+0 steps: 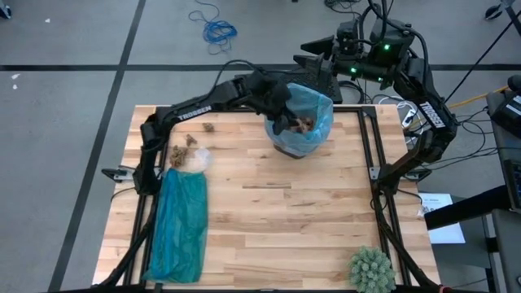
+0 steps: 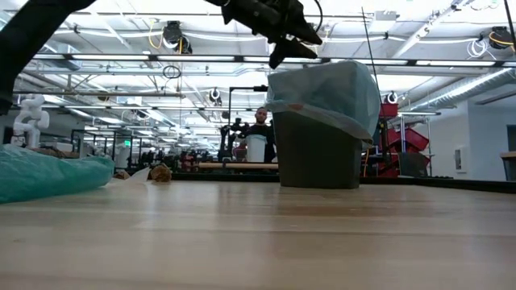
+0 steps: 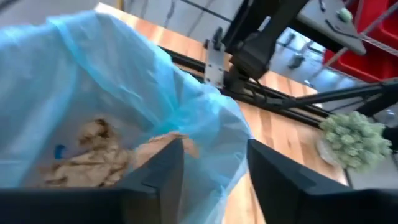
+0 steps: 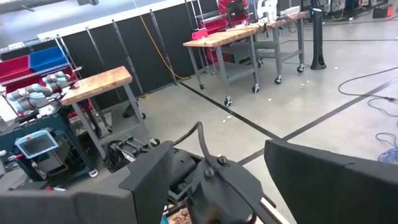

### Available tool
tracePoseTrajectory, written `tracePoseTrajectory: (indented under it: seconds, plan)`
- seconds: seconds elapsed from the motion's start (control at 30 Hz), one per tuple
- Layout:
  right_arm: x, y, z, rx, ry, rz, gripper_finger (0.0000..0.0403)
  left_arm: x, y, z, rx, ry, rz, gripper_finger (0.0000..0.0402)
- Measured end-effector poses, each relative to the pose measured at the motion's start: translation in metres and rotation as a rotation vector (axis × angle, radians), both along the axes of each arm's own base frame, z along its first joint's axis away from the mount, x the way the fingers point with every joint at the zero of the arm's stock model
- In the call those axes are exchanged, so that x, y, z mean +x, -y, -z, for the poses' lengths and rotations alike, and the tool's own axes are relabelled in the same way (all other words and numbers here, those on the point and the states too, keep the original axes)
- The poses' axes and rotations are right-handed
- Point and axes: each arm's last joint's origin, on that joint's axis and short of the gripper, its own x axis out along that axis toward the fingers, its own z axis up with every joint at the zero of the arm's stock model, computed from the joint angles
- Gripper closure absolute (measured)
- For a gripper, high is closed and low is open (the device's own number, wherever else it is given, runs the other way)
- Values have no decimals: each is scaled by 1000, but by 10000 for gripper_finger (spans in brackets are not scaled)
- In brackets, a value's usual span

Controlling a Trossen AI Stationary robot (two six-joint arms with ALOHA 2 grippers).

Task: Place trash/remove bag and relplace
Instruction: Put the brown napkin into the trash bin

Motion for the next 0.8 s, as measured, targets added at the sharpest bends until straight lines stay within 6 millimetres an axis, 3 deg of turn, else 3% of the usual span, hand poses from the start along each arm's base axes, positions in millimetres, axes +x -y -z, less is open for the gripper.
tracePoseTrajectory:
  seconds: [0.17, 0.3, 0.47, 0.6, 0.8]
  plan:
    - [0, 0, 0, -1, -1, 0, 158, -29, -11, -22, 95, -25, -109, 196]
    - [0, 0, 0, -1, -3, -1, 158, -75, -14, -38, 162, -235, -338, 200]
    - [0, 0, 0, -8, -5, -2, 158, -131, -3, -46, 246, -580, -545, 213]
    - [0, 0, 0, -17, -5, -2, 158, -149, 1, -27, 193, -835, -501, 225]
    - [0, 0, -1, -38, -3, -3, 158, -156, -17, 48, 165, -1080, -373, 251]
